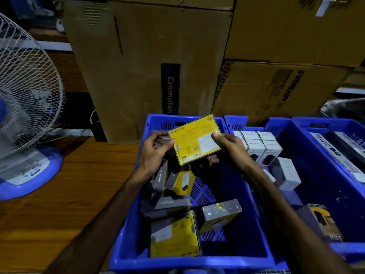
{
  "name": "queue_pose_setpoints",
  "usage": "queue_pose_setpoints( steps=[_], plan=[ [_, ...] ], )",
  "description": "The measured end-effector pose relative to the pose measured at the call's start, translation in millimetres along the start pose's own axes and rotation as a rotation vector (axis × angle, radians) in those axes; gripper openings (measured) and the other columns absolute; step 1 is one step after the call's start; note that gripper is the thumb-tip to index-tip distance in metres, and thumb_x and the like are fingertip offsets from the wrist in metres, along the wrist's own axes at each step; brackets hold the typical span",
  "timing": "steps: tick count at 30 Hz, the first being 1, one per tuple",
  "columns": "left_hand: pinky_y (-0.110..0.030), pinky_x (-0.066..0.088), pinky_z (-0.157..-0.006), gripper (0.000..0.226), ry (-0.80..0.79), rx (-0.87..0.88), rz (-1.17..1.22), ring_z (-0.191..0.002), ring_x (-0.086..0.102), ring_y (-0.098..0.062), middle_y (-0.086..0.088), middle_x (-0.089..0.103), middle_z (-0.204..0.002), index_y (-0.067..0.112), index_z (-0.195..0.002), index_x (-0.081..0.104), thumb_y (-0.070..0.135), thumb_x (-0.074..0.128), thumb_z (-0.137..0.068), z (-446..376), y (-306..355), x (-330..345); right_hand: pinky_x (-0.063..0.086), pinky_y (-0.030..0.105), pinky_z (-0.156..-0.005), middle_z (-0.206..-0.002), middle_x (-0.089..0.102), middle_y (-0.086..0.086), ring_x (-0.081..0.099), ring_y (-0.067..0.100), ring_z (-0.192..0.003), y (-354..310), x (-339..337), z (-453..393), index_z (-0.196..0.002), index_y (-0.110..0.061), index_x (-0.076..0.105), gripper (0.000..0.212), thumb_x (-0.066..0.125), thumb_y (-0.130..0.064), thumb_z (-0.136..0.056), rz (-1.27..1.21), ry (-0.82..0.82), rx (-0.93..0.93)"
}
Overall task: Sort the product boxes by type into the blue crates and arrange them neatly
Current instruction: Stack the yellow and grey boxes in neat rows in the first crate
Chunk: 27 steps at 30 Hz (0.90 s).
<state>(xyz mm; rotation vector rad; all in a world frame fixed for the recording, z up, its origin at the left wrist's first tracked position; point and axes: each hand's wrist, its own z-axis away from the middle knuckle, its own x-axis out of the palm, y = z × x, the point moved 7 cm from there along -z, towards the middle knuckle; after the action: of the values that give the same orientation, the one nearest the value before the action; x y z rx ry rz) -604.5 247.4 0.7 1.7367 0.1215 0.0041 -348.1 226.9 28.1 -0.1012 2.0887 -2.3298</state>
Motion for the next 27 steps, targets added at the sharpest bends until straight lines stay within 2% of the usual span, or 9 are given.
queue_pose_setpoints(
  steps=[4,6,8,10,13,16,21,24,27],
  plan=[
    [-0.047,0.061,-0.069,0.036,0.002,-0.055,-0.031,-0.081,0.069,-0.026,-0.017,0.067,-0.109,0.023,-0.116,0.069,0.046,0.076,-0.089,0,-3,1,0.056,0.034,-0.071,-0.099,0.068,-0.002,0.066,0.016,-0.086,-8,14,23,-0.103,-0.02,0.058,0.032,0.08,-0.032,-0.083,0.385,0.274,-0.378],
    [-0.04,0.057,-0.062,0.061,-0.088,-0.127,0.109,-0.079,0.071,-0.027,-0.02,0.071,-0.11,0.016,-0.117,0.071,0.066,0.066,-0.082,5,-4,8,0.052,0.041,-0.066,-0.104,0.057,-0.004,0.062,0.022,-0.086,-14,35,36,-0.104,-0.025,0.051,0.039,0.077,-0.033,-0.077,0.746,0.349,-0.492],
    [-0.041,0.06,-0.069,0.074,-0.207,-0.238,0.274,-0.096,0.074,-0.028,-0.014,0.074,-0.119,0.014,-0.124,0.07,0.075,0.053,-0.084,10,-7,16,0.049,0.041,-0.058,-0.111,0.045,0.0,0.059,0.031,-0.086,-18,59,45,-0.107,-0.024,0.046,0.042,0.076,-0.03,-0.078,1.041,0.358,-0.57],
    [-0.054,0.058,-0.089,0.078,-0.279,-0.332,0.415,-0.117,0.07,-0.031,-0.013,0.072,-0.131,0.015,-0.135,0.066,0.075,0.043,-0.091,12,-12,19,0.051,0.04,-0.055,-0.115,0.04,0.003,0.058,0.032,-0.092,-15,75,47,-0.11,-0.022,0.047,0.04,0.074,-0.028,-0.082,1.146,0.299,-0.609],
    [-0.055,0.055,-0.097,0.053,-0.242,-0.344,0.522,-0.119,0.069,-0.038,-0.018,0.071,-0.13,0.011,-0.136,0.066,0.048,0.058,-0.099,10,-12,17,0.056,0.041,-0.055,-0.128,0.039,0.005,0.057,0.027,-0.103,1,88,46,-0.11,-0.022,0.047,0.035,0.074,-0.028,-0.088,1.2,0.154,-0.652],
    [-0.037,0.058,-0.079,0.027,-0.112,-0.211,0.369,-0.095,0.076,-0.029,-0.013,0.078,-0.109,0.006,-0.123,0.071,0.012,0.064,-0.097,6,-3,7,0.058,0.042,-0.063,-0.132,0.039,0.003,0.056,0.024,-0.109,4,85,42,-0.106,-0.023,0.051,0.032,0.076,-0.031,-0.088,1.133,0.088,-0.675],
    [-0.04,0.06,-0.089,0.033,0.001,-0.152,0.343,-0.105,0.075,-0.03,-0.014,0.077,-0.117,0.007,-0.125,0.069,0.006,0.072,-0.092,5,0,-3,0.054,0.045,-0.086,-0.122,0.051,0.005,0.06,0.029,-0.107,-8,31,24,-0.105,-0.026,0.066,0.046,0.074,-0.063,-0.079,1.051,0.408,-0.543],
    [-0.039,0.06,-0.092,0.031,0.036,-0.082,0.27,-0.106,0.075,-0.026,-0.006,0.079,-0.113,0.018,-0.118,0.071,0.005,0.076,-0.091,4,4,-6,0.052,0.052,-0.094,-0.123,0.052,0.011,0.06,0.039,-0.109,-2,-8,21,-0.12,-0.024,0.064,0.046,0.068,-0.057,-0.088,1.038,0.622,-0.31],
    [-0.033,0.061,-0.084,0.029,0.018,0.029,0.126,-0.096,0.076,-0.016,0.003,0.081,-0.103,0.02,-0.112,0.073,0.005,0.08,-0.088,7,13,-4,0.051,0.057,-0.094,-0.132,0.047,0.014,0.06,0.046,-0.113,12,-25,21,-0.136,-0.023,0.052,0.053,0.064,-0.045,-0.09,1.079,0.648,-0.037]
  ],
)
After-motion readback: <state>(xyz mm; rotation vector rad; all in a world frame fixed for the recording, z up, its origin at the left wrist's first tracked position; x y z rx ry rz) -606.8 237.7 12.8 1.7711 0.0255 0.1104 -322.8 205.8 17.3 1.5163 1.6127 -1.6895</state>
